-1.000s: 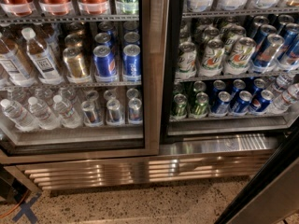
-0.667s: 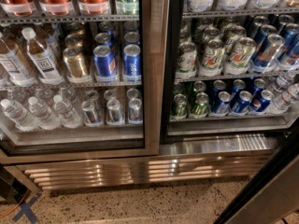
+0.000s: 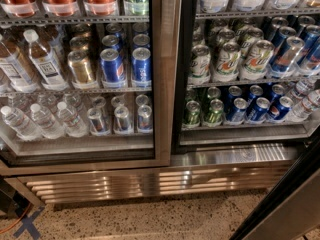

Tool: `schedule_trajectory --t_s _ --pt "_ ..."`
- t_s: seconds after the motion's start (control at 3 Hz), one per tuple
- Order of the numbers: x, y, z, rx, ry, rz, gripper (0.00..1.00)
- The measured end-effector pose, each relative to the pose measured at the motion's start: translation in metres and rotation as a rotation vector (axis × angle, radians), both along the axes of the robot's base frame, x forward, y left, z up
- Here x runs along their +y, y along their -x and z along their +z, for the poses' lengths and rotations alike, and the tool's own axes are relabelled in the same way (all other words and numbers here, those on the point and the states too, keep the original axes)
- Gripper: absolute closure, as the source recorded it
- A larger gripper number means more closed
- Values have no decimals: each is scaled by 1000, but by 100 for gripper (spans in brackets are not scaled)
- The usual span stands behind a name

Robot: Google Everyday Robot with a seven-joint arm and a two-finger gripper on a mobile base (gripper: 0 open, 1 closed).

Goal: Open right fridge door

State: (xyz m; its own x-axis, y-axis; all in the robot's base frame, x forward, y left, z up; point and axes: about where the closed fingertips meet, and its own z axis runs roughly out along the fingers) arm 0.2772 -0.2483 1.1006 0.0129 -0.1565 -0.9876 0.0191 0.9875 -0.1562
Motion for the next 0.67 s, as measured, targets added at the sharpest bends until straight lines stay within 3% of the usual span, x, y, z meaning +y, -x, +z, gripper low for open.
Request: schedule_trajectory --t_s 0.33,0.67 --pt "0 0 0 0 0 0 32" --pt "0 0 0 0 0 0 14"
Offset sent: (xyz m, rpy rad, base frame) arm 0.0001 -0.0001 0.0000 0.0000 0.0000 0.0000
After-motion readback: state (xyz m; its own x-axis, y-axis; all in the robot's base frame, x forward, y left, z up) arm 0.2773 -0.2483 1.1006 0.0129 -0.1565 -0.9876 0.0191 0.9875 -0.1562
